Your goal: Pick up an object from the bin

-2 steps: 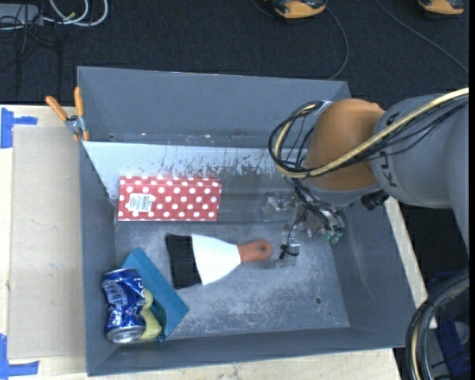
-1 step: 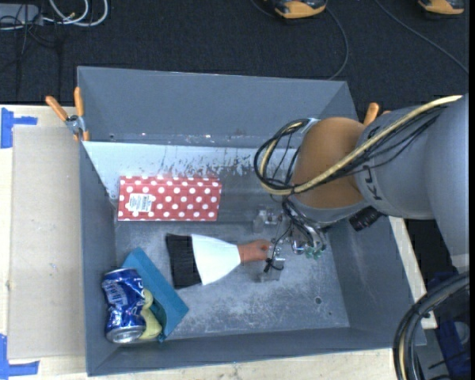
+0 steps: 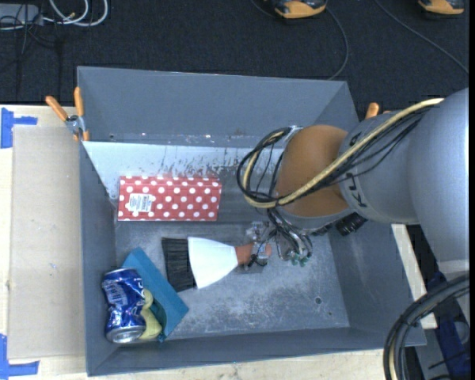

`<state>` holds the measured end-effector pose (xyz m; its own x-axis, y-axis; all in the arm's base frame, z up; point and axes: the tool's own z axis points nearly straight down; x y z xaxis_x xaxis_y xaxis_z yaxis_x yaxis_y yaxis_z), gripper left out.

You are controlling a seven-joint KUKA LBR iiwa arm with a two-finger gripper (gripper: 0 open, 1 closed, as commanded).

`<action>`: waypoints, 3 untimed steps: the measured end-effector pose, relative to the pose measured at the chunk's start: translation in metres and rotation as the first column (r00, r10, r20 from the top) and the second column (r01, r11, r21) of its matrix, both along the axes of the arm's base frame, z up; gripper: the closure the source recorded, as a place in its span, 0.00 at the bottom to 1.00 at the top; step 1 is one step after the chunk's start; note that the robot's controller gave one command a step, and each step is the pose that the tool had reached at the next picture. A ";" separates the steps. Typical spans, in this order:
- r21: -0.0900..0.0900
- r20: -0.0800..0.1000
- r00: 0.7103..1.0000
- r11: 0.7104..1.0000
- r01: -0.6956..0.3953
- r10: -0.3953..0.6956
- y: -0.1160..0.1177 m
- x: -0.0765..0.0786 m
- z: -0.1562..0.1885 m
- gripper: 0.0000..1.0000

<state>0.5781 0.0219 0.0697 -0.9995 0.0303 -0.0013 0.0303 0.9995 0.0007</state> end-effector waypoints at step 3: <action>-0.001 0.003 1.000 1.000 -0.009 0.009 0.001 0.010 0.081 1.00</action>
Offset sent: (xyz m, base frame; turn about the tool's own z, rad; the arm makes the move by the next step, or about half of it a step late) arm 0.0153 0.0009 0.1000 0.0372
